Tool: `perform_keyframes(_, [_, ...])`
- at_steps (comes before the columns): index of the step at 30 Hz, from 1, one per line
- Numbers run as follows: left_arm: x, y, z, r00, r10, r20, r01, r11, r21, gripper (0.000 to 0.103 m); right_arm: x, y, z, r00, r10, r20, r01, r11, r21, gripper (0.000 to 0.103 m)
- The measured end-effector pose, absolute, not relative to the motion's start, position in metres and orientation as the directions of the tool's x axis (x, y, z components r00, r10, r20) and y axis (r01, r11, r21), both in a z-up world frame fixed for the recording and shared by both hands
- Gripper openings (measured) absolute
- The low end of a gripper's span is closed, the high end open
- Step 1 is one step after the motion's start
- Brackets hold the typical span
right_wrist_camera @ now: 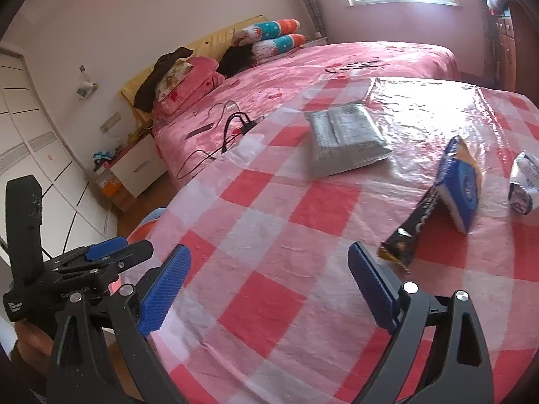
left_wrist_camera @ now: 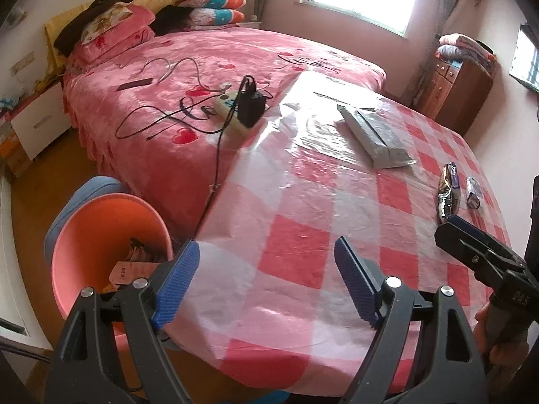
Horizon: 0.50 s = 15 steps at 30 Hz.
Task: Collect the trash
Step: 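Return both grippers from the bucket to the table, then grasp the grey wet-wipe pack with the left gripper while the right grasps the white milk pouch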
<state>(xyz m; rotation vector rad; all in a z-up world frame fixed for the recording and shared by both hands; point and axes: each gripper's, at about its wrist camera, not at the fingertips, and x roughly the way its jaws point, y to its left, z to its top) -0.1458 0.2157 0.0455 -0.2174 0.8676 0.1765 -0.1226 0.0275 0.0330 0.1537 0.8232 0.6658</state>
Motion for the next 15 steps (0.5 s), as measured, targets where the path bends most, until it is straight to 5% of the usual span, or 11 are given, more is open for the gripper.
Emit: perform_keyframes(15, [-0.133, 0.175, 0.056, 0.633, 0.076, -0.771, -0.179, 0.983, -0.049, 0.083, -0.111, -0.01, 0.036, 0.543, 0.57, -0.617, -0.435, 0.819, 0.374, 0.093])
